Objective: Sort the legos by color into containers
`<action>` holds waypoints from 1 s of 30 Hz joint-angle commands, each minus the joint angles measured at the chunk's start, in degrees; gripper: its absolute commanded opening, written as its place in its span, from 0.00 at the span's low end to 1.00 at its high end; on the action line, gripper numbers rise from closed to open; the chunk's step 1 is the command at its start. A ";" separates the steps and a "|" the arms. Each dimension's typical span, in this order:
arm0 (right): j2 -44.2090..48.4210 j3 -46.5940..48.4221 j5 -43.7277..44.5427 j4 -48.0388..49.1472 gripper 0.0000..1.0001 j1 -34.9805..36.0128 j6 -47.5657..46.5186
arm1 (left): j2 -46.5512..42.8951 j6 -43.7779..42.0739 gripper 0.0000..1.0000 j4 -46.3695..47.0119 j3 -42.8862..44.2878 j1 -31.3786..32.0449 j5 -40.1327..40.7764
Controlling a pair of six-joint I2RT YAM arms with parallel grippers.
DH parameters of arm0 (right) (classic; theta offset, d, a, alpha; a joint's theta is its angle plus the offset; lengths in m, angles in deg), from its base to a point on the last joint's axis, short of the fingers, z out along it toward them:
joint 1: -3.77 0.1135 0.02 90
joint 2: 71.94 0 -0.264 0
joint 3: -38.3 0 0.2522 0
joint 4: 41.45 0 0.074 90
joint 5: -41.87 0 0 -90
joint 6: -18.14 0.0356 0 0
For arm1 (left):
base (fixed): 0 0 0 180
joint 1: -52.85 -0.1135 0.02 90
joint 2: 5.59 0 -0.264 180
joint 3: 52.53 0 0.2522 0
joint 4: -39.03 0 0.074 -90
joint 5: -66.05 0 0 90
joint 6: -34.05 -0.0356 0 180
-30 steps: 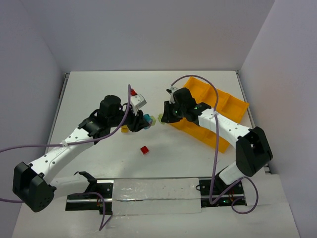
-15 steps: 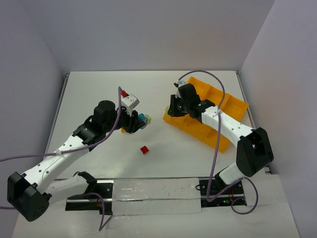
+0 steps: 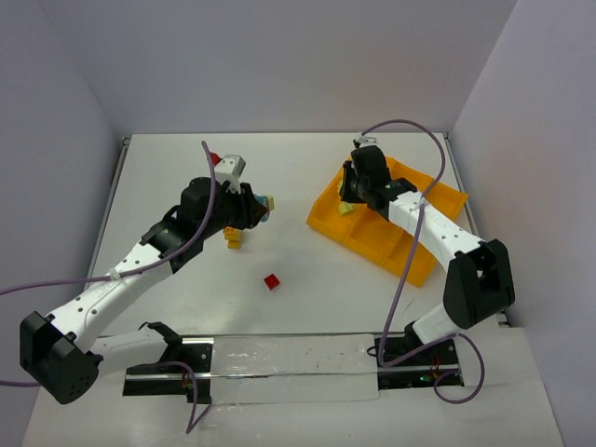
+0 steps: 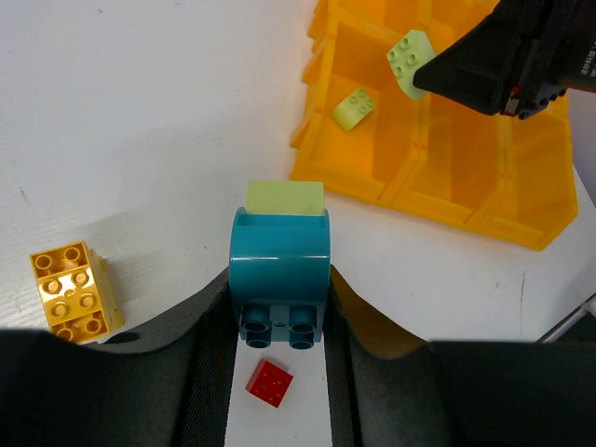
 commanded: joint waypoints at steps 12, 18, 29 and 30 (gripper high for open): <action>-4.68 4.85 0.11 1.15 0.75 -0.70 -0.97 | 1.18 7.55 0.00 0.05 4.96 -5.31 -17.74; 4.55 3.10 -6.46 2.67 0.76 -0.70 -2.13 | 0.31 6.87 0.00 2.95 2.84 -9.42 -31.01; 20.08 -4.22 -49.71 12.34 0.90 -0.76 -6.49 | 1.47 10.25 0.00 19.79 -1.05 -12.55 -55.17; 20.49 -4.02 -53.88 11.96 0.92 -0.70 -7.00 | 1.81 11.39 0.00 22.81 -1.69 -12.82 -57.62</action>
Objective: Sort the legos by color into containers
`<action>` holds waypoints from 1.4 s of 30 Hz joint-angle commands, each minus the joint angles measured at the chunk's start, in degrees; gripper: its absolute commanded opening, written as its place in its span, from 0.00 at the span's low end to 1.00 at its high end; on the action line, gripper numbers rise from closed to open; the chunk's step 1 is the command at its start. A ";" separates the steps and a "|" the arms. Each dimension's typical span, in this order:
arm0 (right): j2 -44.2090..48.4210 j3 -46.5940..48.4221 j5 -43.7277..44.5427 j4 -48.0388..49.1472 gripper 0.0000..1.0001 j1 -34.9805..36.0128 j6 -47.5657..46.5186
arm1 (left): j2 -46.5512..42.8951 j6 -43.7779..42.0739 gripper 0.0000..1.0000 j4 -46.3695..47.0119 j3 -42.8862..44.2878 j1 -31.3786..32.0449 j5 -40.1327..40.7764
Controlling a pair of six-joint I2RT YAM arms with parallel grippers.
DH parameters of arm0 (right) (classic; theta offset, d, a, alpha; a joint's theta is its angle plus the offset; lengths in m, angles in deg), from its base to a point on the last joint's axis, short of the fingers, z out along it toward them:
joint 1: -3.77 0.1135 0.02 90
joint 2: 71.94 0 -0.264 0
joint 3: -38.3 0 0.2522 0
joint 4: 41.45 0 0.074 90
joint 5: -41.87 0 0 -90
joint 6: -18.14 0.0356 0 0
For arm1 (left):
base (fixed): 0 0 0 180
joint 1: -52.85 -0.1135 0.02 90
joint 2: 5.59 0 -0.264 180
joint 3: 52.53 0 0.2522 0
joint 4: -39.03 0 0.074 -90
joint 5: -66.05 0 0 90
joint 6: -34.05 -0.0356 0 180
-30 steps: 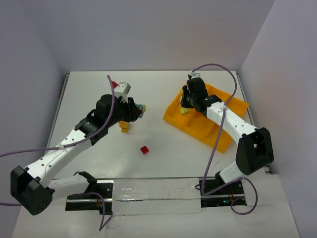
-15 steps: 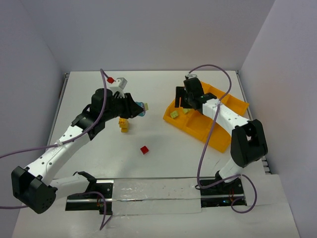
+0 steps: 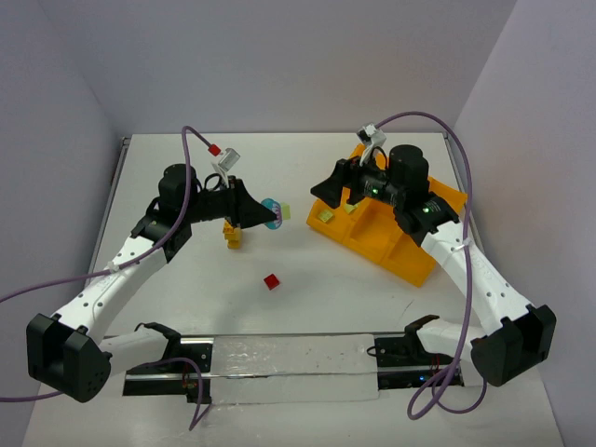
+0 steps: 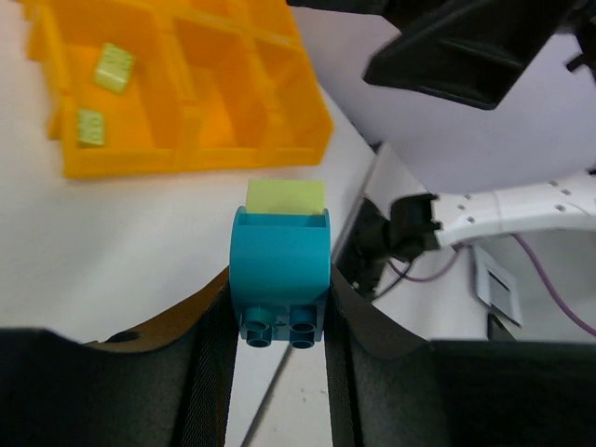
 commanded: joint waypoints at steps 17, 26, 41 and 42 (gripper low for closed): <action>-0.49 0.61 -32.76 5.74 0.99 3.02 -2.04 | 1.06 5.28 0.00 19.26 1.03 -1.30 -18.52; -4.41 2.44 -31.80 10.47 0.97 6.19 2.22 | 0.64 3.96 0.00 17.68 1.32 -1.30 -18.16; -8.25 4.18 -35.28 13.41 0.68 7.50 4.84 | -1.51 2.33 0.00 15.57 0.32 -1.30 -17.15; -8.25 4.23 -35.33 13.46 0.66 7.74 4.75 | -1.80 2.13 0.00 15.28 0.27 -1.30 -17.10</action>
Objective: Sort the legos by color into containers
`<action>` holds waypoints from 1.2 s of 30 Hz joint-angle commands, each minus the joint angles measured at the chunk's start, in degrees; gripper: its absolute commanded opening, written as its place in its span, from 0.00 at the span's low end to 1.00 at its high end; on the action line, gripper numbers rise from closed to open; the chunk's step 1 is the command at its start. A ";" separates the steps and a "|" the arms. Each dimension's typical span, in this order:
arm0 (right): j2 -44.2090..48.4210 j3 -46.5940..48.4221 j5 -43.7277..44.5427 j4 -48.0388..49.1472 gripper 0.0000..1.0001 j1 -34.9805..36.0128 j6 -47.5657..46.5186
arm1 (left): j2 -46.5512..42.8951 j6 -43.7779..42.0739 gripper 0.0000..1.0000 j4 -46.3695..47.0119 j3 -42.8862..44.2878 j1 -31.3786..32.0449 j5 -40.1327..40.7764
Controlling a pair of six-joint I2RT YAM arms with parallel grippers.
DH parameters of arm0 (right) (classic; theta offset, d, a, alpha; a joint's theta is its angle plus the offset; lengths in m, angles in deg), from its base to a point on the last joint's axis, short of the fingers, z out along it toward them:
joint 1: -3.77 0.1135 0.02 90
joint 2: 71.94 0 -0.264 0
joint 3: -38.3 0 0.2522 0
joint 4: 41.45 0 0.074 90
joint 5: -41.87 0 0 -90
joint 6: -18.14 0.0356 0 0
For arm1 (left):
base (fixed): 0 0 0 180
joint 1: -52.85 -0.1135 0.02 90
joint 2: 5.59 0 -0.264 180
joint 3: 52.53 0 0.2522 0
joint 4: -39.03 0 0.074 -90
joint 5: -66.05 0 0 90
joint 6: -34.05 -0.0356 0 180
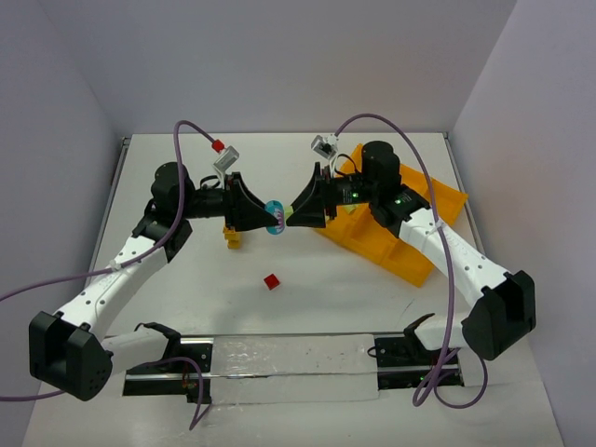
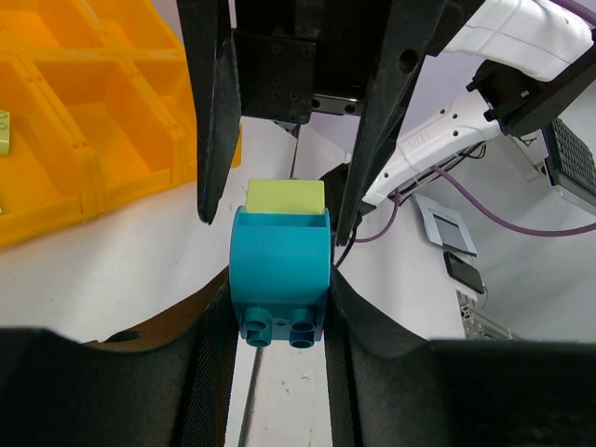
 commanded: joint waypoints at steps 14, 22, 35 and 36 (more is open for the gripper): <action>1.38 0.59 1.37 3.62 0.00 1.95 1.37 | -1.23 -6.02 0.00 -6.00 2.77 -0.39 1.54; 5.13 -2.18 23.92 -7.99 0.00 0.23 -4.57 | -2.40 -10.97 0.00 -12.52 3.46 -0.69 7.04; -5.78 2.37 66.77 -17.50 0.00 -2.27 -0.51 | 0.91 -11.04 0.00 -23.79 5.93 -2.14 24.58; -6.60 2.81 68.86 -17.77 0.00 -2.27 -0.76 | 1.07 -10.69 0.00 -23.94 5.83 -2.14 25.04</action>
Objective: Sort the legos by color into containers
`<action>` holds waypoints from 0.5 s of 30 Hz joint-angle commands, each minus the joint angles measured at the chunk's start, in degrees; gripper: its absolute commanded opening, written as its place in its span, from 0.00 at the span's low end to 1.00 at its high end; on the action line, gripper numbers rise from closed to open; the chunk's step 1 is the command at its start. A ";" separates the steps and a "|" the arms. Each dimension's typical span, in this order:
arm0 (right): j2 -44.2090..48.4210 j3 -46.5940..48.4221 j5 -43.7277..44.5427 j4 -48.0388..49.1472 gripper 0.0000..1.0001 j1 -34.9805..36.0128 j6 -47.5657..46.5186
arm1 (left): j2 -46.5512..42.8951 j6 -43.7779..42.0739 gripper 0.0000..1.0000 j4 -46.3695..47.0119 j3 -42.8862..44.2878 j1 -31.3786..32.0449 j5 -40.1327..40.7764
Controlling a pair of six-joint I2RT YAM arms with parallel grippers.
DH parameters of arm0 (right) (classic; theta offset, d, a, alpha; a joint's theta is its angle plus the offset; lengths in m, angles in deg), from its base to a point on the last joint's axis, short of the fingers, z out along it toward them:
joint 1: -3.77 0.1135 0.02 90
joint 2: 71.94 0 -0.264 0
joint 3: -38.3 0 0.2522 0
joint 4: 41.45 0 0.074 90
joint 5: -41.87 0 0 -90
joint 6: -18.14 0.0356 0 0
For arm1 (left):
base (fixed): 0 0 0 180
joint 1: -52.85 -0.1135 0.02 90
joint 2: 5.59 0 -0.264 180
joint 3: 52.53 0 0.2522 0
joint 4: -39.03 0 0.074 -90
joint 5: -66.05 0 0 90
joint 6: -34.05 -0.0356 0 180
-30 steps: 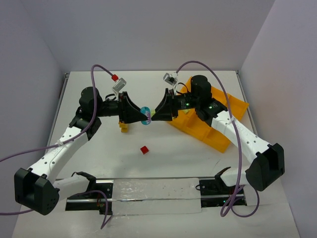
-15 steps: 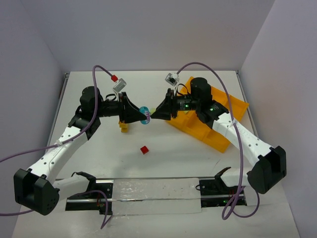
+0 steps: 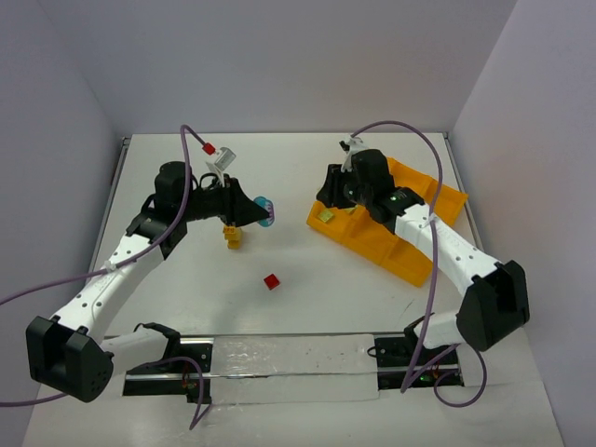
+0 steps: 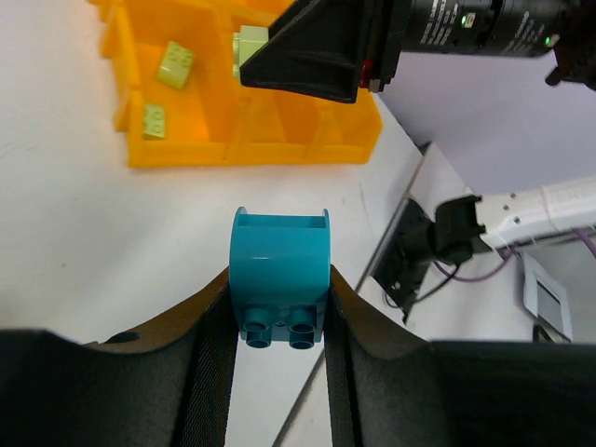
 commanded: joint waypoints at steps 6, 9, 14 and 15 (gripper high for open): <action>-9.41 5.59 20.48 -2.93 0.00 -0.46 -0.58 | 1.35 1.26 0.00 -2.00 1.96 -0.37 9.54; -11.90 6.18 21.34 -2.60 0.00 -0.55 -1.02 | 1.36 1.76 0.00 -2.00 1.98 -0.37 10.05; -14.67 7.42 22.19 -2.31 0.03 -0.72 -1.46 | 1.10 2.59 0.00 -1.30 1.78 -0.37 9.72; -15.32 7.64 22.21 -2.44 0.04 -0.79 -1.46 | 1.17 2.88 0.00 -1.16 1.77 -0.37 9.65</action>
